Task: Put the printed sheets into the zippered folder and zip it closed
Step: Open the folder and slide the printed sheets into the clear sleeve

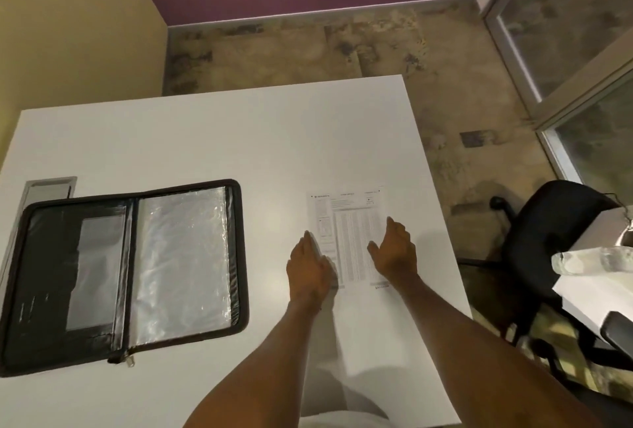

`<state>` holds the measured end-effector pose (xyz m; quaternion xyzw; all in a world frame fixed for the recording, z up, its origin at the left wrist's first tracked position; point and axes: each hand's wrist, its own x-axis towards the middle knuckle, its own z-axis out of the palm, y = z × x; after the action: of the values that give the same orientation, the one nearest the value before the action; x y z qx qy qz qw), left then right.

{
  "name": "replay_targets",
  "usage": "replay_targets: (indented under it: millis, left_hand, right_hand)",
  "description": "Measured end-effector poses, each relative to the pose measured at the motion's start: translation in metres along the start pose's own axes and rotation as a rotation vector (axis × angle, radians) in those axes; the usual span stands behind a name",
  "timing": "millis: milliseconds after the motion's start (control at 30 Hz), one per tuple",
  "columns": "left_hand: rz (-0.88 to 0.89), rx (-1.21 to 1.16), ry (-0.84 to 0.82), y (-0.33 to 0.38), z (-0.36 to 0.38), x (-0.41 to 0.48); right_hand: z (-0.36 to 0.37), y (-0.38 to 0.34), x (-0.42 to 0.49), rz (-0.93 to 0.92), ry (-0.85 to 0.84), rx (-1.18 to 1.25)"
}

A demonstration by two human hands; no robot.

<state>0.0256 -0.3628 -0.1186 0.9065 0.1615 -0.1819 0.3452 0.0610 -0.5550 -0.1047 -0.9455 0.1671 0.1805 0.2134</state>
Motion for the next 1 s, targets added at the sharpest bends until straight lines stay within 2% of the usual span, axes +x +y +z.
replay_targets:
  millis: [100, 233, 333, 533, 667, 867, 1000]
  left_hand:
    - [-0.014, 0.110, 0.005, 0.016, 0.010, -0.005]
    - [-0.092, 0.119, 0.029, 0.027, 0.021, -0.007]
    - [-0.180, 0.040, 0.053, 0.038, 0.023, -0.005]
    - [-0.577, -0.240, 0.096, 0.056, 0.008, 0.015]
    - [-0.699, -0.374, 0.052, 0.048, 0.003, 0.027]
    - [-0.676, -0.438, 0.010, 0.035, 0.003, 0.040]
    - [-0.565, -0.661, 0.004, 0.039, -0.006, 0.030]
  right_hand:
    - [0.010, 0.002, 0.002, 0.057, 0.018, 0.064]
    - [0.016, 0.000, 0.005, 0.124, 0.035, 0.143]
    - [0.017, -0.004, 0.006, 0.141, 0.040, 0.174]
    - [0.015, 0.006, 0.015, 0.170, 0.031, 0.259]
    - [0.007, 0.009, 0.017, 0.184, 0.004, 0.314]
    - [0.008, 0.009, 0.018, 0.193, -0.014, 0.340]
    - [0.008, 0.008, 0.017, 0.190, -0.022, 0.343]
